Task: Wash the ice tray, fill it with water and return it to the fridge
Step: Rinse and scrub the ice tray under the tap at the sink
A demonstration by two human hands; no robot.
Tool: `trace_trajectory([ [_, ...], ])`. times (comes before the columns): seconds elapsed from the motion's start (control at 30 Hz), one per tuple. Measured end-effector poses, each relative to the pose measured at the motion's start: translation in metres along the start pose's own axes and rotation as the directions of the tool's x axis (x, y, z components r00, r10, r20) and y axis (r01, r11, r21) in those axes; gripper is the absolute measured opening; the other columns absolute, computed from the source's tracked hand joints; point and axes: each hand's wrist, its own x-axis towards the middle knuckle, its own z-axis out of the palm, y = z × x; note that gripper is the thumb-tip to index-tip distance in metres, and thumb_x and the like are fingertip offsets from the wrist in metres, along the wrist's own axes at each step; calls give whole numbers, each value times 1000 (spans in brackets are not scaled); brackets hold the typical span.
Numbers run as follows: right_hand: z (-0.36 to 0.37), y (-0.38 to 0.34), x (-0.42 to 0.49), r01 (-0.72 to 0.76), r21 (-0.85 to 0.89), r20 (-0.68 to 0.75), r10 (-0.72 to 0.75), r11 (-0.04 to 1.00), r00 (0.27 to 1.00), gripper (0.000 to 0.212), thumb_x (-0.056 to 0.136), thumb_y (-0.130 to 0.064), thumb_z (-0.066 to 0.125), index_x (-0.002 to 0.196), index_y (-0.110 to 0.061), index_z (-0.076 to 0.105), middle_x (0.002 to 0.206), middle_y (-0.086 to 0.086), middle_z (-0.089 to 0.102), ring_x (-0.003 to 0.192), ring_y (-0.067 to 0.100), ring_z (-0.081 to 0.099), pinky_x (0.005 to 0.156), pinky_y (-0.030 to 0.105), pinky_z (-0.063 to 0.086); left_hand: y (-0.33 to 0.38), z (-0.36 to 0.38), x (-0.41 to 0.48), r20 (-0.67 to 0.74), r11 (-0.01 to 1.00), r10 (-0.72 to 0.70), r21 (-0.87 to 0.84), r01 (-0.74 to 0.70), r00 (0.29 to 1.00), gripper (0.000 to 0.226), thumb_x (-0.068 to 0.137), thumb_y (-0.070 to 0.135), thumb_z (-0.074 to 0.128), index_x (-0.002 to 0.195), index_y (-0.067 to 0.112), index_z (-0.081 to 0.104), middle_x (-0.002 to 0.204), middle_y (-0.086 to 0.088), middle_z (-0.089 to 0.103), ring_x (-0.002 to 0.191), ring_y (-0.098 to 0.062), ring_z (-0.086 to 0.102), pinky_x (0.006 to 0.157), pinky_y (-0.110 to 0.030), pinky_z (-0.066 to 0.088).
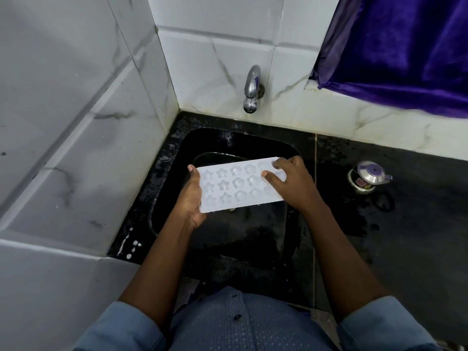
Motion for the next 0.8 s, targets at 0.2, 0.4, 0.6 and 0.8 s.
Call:
trace_trajectory([
  [0.2,2,-1,1,-11,-1,-27,11,1000,1000,46,97,-57,65,129,-24,66,120,-4,45,100,12,52,84,29,40,2,0,2,0,1000,3,5,-3,1000,84,101,76,20,130,13,67,119,-15,78,100,-30,79,64,-43,64],
  [0.4,0,-2,1,-7,-2,-14,7,1000,1000,44,97,-57,65,130,-27,66,119,-4,45,101,14,54,84,29,40,4,0,1,1,1000,0,10,0,1000,82,102,75,19,127,14,68,113,-13,80,96,-29,80,62,-41,64],
  [0.6,0,-6,-3,-9,-27,-39,8,1000,999,43,96,-58,65,123,-25,64,121,-6,46,98,12,52,80,29,39,3,-2,1,8,1000,-4,10,4,1000,84,100,76,19,131,13,66,116,-14,79,97,-30,80,62,-42,64],
  [0.8,-1,-4,-3,-30,2,-7,30,1000,1000,50,97,-58,64,135,-25,66,121,-5,45,102,11,50,87,29,38,2,-1,0,21,1000,-10,-1,10,1000,84,101,76,19,131,12,66,110,-13,80,92,-30,80,57,-44,63],
])
